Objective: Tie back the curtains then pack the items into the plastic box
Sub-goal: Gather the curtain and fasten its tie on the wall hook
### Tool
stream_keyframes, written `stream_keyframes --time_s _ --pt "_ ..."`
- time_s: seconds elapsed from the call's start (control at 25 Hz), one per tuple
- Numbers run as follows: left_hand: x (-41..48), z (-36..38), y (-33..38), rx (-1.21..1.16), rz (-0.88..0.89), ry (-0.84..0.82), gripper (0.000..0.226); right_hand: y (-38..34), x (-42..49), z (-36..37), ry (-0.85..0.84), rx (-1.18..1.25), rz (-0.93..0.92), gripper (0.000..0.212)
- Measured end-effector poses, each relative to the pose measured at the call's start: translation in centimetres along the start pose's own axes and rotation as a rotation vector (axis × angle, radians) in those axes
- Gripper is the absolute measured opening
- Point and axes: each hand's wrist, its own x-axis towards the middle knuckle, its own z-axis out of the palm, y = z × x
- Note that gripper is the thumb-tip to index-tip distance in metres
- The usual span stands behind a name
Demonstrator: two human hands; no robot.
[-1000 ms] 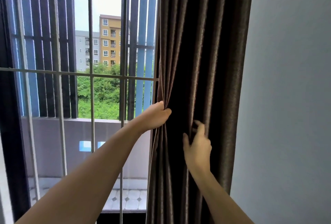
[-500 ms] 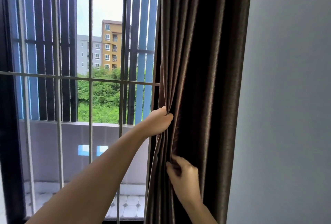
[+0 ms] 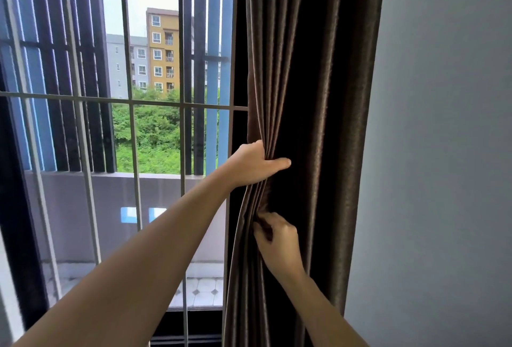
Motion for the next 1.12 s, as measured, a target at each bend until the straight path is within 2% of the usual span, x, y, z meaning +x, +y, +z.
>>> stream_keyframes --time_s 0.08,0.12,0.24,0.32,0.4,0.48,0.56,0.64,0.8,0.88,1.0,1.12 --pt "0.3 0.1 -0.2 0.125 0.026 0.033 0.021 -0.2 0.2 -0.6 -0.02 -0.072 -0.038 0.027" --pt "0.4 0.0 -0.3 0.161 0.018 0.055 0.019 -0.3 0.4 -0.9 0.045 -0.152 -0.09 0.03" --pt "0.3 -0.2 -0.6 0.154 -0.004 0.053 0.015 -0.8 1.6 -2.2 0.47 -0.301 -0.137 0.037" --pt "0.1 -0.1 -0.8 0.11 0.009 0.039 0.021 -1.4 3.0 -3.5 0.613 -0.229 -0.097 0.05" --pt "0.0 0.0 -1.0 0.06 0.019 0.045 0.024 -2.0 4.4 -4.8 0.542 -0.068 -0.034 0.062" --pt "0.1 0.2 -1.2 0.024 0.026 0.04 0.025 -2.2 5.0 -5.3 0.359 0.072 0.078 0.067" --pt "0.2 0.3 -1.4 0.023 0.028 0.034 0.029 -2.0 4.6 -5.1 0.178 0.105 0.084 0.06" --pt "0.4 0.2 -1.6 0.023 0.017 0.036 0.031 -1.4 3.8 -4.6 0.076 0.154 0.027 0.046" --pt "0.3 0.2 -1.4 0.018 -0.011 0.033 0.029 -1.9 3.3 -4.0 0.041 0.144 -0.026 0.027" --pt "0.3 0.4 -1.1 0.02 -0.011 0.019 0.027 -2.3 3.2 -3.8 0.02 0.181 -0.005 0.021" --pt "0.4 0.5 -0.8 0.005 -0.023 0.013 0.026 -2.4 2.9 -4.1 -0.109 0.295 0.068 0.008" --pt "0.2 0.6 -0.3 -0.091 -0.021 -0.014 0.018 -2.1 2.4 -4.2 -0.15 0.283 0.069 0.004"
